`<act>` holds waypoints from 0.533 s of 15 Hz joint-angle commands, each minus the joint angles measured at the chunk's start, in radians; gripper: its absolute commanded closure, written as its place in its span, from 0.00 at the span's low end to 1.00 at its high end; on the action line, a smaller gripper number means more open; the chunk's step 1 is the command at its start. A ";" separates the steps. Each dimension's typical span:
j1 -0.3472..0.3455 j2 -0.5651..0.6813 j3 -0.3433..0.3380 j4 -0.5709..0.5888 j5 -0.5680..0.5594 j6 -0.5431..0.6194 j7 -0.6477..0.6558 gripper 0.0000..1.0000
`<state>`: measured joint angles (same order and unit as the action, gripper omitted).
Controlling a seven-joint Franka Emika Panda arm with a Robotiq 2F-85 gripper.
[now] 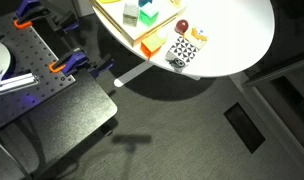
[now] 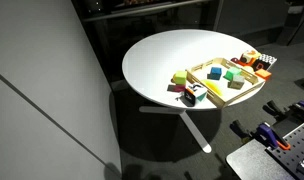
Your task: Place the yellow cube on the tray
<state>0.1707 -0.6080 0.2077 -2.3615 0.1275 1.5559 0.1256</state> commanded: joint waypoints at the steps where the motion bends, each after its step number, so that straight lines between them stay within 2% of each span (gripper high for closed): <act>1: 0.000 0.000 0.000 0.002 0.000 -0.002 0.000 0.00; 5: 0.000 -0.001 0.000 0.003 0.000 -0.002 0.000 0.00; 8: -0.005 0.020 0.005 -0.001 -0.019 0.055 -0.007 0.00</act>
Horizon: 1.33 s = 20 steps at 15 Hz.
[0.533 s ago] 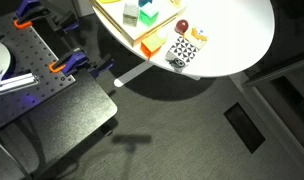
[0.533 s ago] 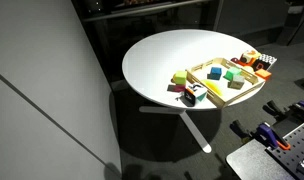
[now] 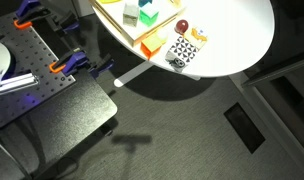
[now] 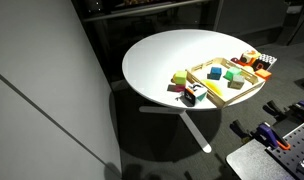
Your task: Place the yellow cube on the tray
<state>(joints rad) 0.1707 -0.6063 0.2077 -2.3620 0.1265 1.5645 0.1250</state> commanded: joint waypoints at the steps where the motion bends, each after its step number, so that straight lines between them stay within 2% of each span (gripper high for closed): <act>1: -0.005 0.026 0.006 -0.001 -0.022 0.070 -0.009 0.00; 13: 0.000 0.241 0.008 0.005 -0.092 0.393 -0.040 0.00; 20: 0.010 0.425 -0.003 0.021 -0.130 0.541 -0.142 0.00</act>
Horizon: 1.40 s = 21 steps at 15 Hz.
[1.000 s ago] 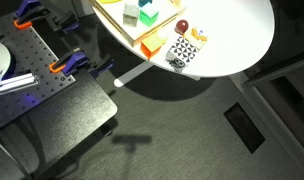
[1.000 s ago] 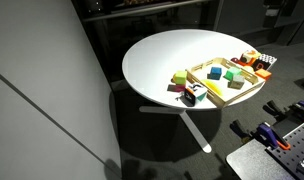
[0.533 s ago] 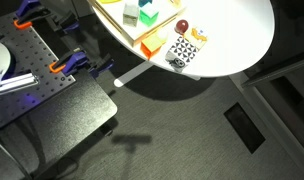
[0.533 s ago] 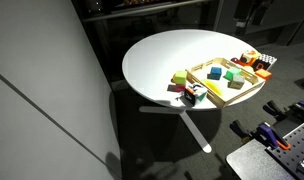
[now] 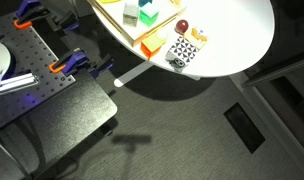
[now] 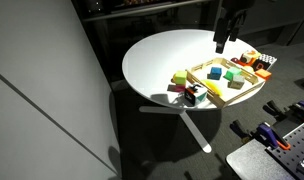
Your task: Place the yellow cube on the tray
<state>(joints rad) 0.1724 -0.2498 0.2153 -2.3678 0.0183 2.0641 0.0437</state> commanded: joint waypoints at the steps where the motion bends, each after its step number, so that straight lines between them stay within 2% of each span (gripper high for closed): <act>1: 0.008 0.090 -0.013 0.029 -0.027 0.061 -0.085 0.00; 8: 0.001 0.190 -0.034 0.062 -0.024 0.141 -0.241 0.00; 18: 0.004 0.190 -0.034 0.045 -0.008 0.146 -0.223 0.00; 21: 0.001 0.212 -0.036 0.047 -0.026 0.208 -0.239 0.00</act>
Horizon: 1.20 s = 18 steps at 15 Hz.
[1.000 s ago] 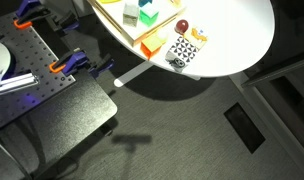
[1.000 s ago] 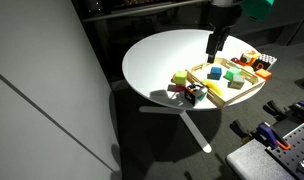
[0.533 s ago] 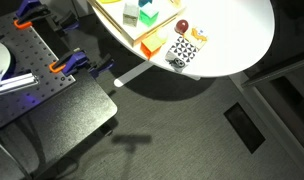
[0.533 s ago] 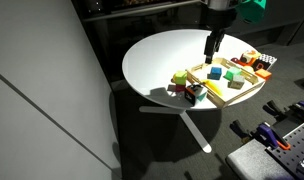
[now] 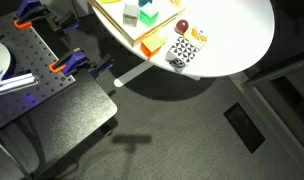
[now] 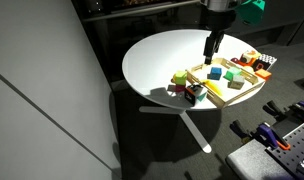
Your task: Place the yellow cube on the tray
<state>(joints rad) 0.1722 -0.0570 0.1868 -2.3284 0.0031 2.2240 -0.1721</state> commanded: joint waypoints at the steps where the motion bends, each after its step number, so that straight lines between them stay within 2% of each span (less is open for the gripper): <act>1: 0.001 0.029 -0.008 0.011 -0.014 0.068 -0.027 0.00; 8: -0.007 0.136 -0.012 0.042 -0.034 0.227 -0.081 0.00; 18: -0.019 0.319 -0.016 0.137 -0.087 0.332 -0.119 0.00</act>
<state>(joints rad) 0.1599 0.2045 0.1700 -2.2435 -0.0543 2.5385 -0.2650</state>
